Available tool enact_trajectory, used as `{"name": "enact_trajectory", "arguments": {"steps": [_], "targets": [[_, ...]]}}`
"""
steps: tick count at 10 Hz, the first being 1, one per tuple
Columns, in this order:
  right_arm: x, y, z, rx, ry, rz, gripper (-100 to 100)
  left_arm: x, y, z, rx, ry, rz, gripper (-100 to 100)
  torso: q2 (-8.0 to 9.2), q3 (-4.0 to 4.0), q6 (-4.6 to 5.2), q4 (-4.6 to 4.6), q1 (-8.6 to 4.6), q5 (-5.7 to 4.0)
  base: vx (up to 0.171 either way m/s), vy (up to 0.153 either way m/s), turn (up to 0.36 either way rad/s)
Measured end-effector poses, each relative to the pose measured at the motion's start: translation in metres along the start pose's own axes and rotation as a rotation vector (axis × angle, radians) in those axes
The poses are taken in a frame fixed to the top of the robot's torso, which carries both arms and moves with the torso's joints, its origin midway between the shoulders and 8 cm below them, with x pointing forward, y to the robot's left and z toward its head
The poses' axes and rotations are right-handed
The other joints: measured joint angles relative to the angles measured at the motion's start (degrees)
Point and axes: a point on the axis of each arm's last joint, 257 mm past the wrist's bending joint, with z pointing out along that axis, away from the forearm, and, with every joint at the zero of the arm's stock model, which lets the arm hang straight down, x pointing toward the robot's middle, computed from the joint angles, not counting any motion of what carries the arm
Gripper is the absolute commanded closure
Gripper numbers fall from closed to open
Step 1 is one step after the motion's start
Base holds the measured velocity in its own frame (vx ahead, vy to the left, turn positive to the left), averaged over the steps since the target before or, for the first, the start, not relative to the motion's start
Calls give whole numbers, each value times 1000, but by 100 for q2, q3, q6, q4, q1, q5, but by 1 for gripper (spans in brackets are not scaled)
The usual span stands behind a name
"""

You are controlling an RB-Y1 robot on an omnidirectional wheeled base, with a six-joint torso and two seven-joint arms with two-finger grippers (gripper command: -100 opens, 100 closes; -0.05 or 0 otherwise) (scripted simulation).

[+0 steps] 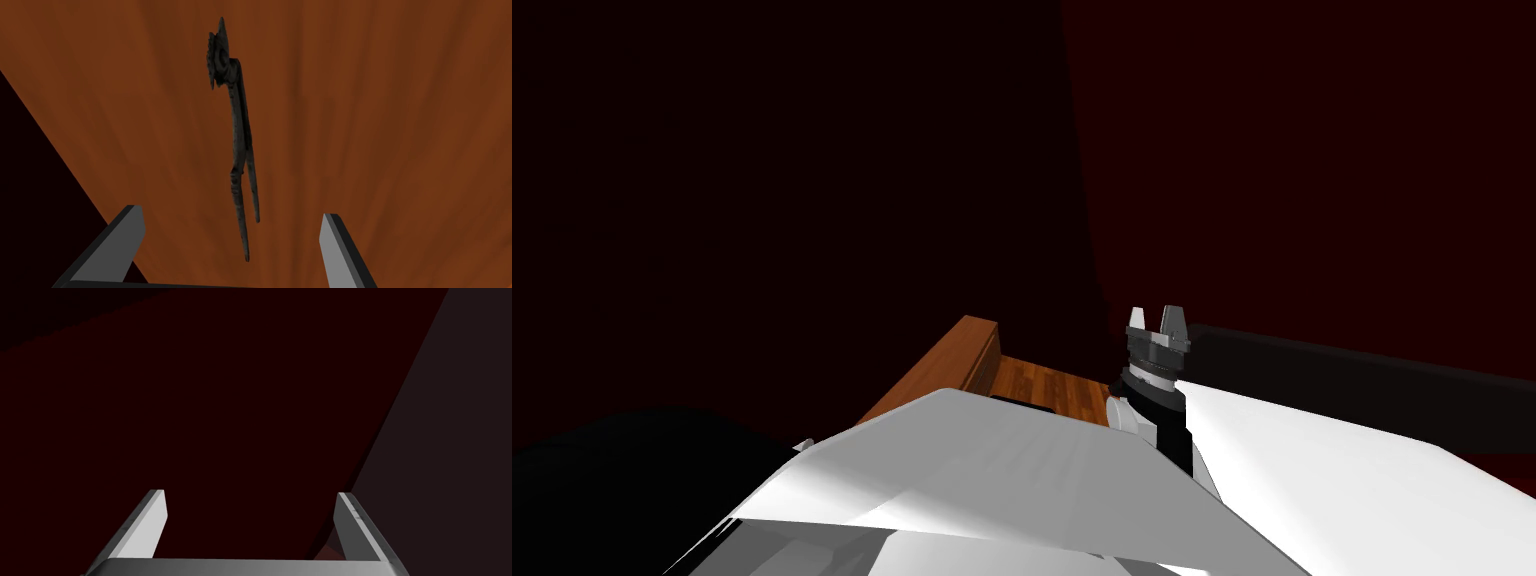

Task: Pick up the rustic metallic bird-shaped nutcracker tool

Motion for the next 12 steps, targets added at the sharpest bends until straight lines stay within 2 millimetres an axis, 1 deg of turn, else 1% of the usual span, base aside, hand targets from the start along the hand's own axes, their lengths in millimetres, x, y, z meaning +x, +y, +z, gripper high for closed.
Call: {"name": "enact_trajectory", "arguments": {"steps": [4,6,11,12], "targets": [[0,0,0,0,0,0,0,-14,22,3,-89,-26,-82,-100,0,0,0,0,-2,0,14,31,-146],[0,0,0,0,0,0,0,-20,32,2,-125,-35,-115,-100,2,1,-3,0,-7,-1,9,17,-40],[0,0,0,0,0,0,0,-21,34,2,-135,-38,-124,-100,7,4,-4,1,-17,-3,0,0,-6],[0,0,0,0,0,0,0,-21,34,2,-135,-38,-124,0,7,4,-4,1,-17,-3,0,0,0]]}}
